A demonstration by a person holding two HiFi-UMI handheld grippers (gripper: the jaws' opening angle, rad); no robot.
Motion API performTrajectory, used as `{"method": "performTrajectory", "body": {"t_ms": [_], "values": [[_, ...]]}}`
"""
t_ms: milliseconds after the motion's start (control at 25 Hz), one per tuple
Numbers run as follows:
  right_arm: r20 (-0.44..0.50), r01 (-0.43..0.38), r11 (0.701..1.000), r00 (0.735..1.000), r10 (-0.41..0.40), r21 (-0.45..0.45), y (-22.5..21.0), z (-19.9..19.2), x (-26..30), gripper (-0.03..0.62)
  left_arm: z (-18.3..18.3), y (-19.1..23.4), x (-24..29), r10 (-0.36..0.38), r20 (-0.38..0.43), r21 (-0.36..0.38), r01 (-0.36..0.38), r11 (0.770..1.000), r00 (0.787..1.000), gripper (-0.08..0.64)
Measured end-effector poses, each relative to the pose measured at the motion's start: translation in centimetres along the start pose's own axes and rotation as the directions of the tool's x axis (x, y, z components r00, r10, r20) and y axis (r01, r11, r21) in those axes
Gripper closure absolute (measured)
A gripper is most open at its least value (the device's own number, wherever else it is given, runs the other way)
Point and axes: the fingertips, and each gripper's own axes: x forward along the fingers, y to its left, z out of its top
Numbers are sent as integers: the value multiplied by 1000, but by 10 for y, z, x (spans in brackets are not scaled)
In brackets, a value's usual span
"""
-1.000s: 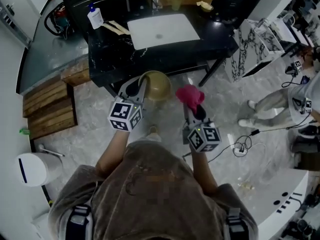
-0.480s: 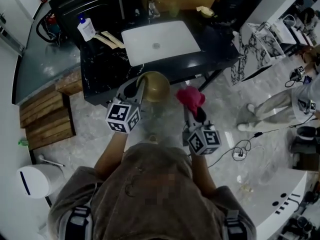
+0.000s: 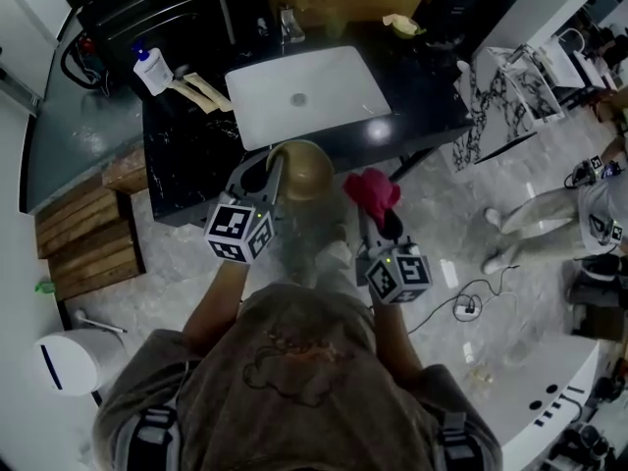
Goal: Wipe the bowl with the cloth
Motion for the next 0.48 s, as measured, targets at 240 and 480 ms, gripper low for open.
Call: {"method": "performTrajectory", "body": {"t_ms": [240, 480], "values": [[9, -21, 1000, 1000, 21, 0, -35, 19, 47, 474, 6, 13, 48, 18, 5, -7, -18, 1000, 1000, 543], [-6, -77, 997, 997, 76, -10, -68, 43, 93, 474, 17, 20, 104, 42, 5, -11, -42, 999, 999, 543]]}}
